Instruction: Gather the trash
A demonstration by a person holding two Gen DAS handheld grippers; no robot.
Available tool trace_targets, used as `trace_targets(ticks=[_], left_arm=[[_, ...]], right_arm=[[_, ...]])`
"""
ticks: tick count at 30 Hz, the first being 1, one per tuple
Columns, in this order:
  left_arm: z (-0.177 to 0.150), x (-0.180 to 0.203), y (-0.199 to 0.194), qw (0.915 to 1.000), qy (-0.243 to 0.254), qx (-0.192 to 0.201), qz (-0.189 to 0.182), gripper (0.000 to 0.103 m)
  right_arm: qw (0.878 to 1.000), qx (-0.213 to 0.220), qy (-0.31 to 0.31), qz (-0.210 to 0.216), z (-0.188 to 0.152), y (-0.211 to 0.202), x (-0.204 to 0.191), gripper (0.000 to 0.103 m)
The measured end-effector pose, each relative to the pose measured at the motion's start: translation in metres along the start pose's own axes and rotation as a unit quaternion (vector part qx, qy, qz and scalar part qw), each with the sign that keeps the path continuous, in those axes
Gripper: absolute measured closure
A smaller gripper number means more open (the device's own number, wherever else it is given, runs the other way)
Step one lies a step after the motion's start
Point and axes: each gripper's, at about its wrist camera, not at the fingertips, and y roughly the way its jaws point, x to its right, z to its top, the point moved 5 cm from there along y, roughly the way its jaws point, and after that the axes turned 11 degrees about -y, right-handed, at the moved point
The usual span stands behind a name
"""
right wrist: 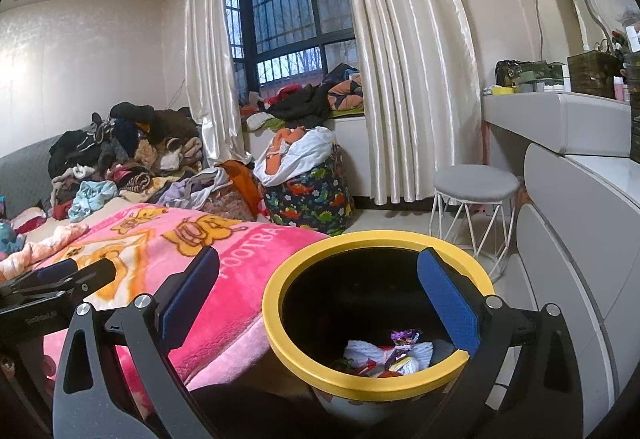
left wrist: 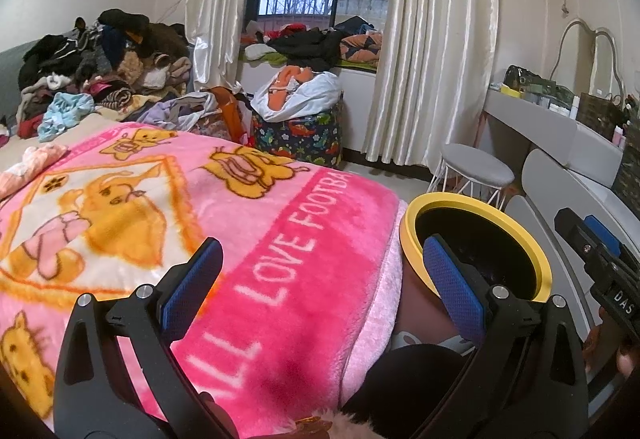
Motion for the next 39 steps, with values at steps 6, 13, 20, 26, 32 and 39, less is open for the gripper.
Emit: trace_targets(ticks=[6,13,20,26,32,39], left_arm=[[-0.0004,-0.0005,0.0002,1.0000,0.000,-0.001,0.000,0.011],[-0.0008,-0.0008,0.0002,1.0000,0.000,0.000,0.000,0.011],[-0.0012,-0.0008,0.0002,1.0000,0.001,0.001,0.000,0.011],[-0.0017,-0.0009,0.0001,1.0000,0.000,0.001,0.001,0.011],[-0.0019,-0.0012,0.0002,1.0000,-0.001,0.000,0.000,0.011],[0.0014,-0.0036,0.0018,0.9996,0.001,-0.001,0.028,0.011]], right_arm=[[1.000,0.000,0.000,0.000,-0.0002,0.0004,0.0008,0.006],[1.000,-0.001,0.000,0.000,-0.0008,0.0006,0.0005,0.006],[1.000,0.000,0.000,-0.001,-0.0013,0.0005,0.0017,0.006],[1.000,-0.001,0.001,-0.001,-0.0015,0.0010,0.0023,0.006],[1.000,0.000,0.003,-0.003,-0.0033,-0.0015,0.0040,0.006],[1.000,-0.013,0.000,0.017,-0.0035,0.0041,-0.0018,0.006]])
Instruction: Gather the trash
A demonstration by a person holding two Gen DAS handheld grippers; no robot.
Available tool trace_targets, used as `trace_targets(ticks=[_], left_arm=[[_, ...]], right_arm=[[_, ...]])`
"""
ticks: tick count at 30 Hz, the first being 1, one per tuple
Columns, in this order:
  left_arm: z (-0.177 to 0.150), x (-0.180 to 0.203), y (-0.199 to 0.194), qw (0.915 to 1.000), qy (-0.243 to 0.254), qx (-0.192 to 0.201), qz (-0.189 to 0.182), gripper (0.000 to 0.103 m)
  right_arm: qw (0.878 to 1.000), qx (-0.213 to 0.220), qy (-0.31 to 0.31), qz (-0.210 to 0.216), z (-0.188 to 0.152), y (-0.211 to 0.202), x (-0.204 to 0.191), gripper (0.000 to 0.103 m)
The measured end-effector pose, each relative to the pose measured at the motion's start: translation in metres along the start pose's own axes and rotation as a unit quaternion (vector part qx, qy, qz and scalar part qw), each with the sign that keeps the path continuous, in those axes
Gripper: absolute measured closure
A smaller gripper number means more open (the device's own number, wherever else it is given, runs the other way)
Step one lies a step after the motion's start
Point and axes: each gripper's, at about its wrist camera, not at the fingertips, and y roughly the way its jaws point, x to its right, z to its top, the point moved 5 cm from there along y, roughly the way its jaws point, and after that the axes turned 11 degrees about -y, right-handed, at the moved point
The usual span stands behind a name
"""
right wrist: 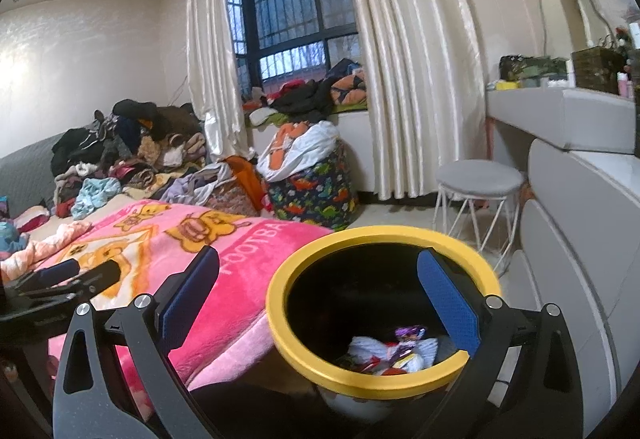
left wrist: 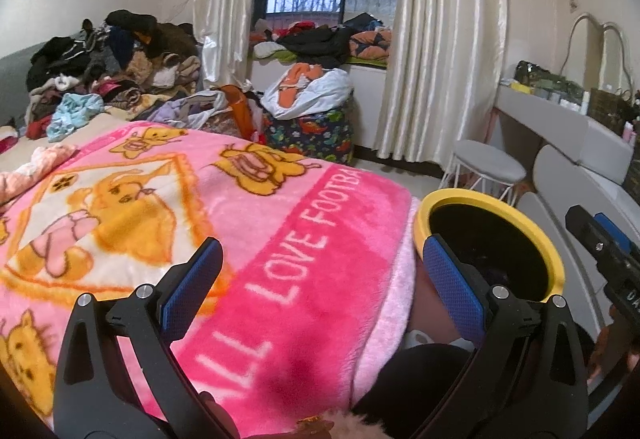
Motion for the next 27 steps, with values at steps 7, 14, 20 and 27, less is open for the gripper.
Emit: trace_targets(ticks=[7,14,20,27], left_arm=[[0.015,-0.117,-0.006,0.9889,-0.100,-0.009,0.110,0.011],[0.018,-0.291,-0.041,0.9384,-0.171,-0.004,0.300,0.011],[0.013,-0.342,-0.062,0.9157,-0.194,-0.007,0.352,0.011],[-0.011,-0.374,-0.061,0.8902,-0.220,-0.024,0.399,0.011]], right_arm=[[0.990,-0.028,-0.041,0.135,0.037,0.041,-0.086,0.006],[0.914,-0.137,-0.135,0.358,0.034,0.107,-0.289,0.006],[0.879,-0.194,-0.158,0.405,0.010,0.116,-0.388,0.006],[0.852,-0.227,-0.198,0.428,-0.040,0.124,-0.433,0.006]])
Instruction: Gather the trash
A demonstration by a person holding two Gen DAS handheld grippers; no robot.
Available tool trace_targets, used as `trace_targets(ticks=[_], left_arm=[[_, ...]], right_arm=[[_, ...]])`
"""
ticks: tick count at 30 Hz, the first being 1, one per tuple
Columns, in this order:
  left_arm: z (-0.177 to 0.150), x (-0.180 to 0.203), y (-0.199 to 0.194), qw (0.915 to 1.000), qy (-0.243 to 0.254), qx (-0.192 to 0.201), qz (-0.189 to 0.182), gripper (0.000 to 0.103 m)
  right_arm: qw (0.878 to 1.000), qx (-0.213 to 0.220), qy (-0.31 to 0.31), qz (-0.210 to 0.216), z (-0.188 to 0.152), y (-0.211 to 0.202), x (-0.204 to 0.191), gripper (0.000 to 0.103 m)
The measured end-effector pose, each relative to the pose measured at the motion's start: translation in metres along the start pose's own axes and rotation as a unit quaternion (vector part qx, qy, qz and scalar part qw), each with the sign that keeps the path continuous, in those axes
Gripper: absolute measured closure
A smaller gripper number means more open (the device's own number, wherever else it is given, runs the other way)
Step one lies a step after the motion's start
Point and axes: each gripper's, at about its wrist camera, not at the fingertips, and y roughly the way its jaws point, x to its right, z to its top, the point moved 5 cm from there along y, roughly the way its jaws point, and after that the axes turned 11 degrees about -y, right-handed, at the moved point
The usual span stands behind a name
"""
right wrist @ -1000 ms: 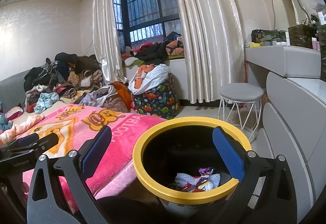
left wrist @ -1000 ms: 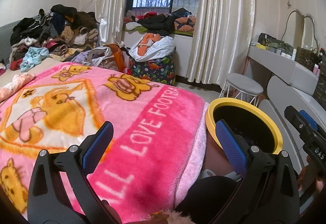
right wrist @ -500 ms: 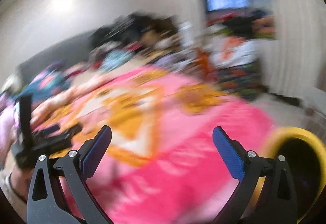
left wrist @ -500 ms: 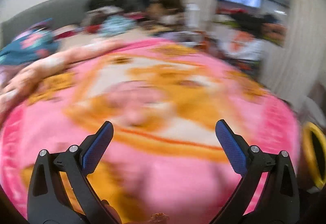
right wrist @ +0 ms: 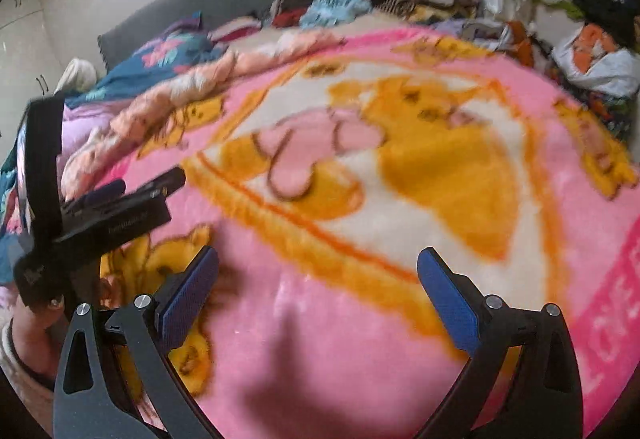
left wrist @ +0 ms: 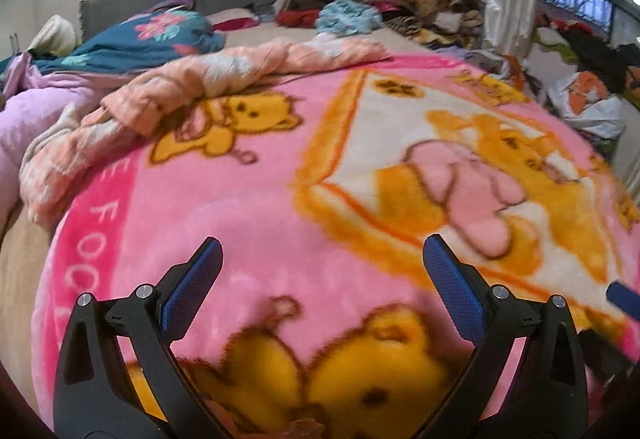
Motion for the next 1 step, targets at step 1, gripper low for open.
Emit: trace_targets(ticks=[1], left_arm=[[-0.0035,-0.0019,0.0066,1.0000,0.001,-0.005,0.007,0.011]], right_arm=[[1.000,-0.021,0.008,0.000,-0.0087,0.0137,0.0004,0.006]])
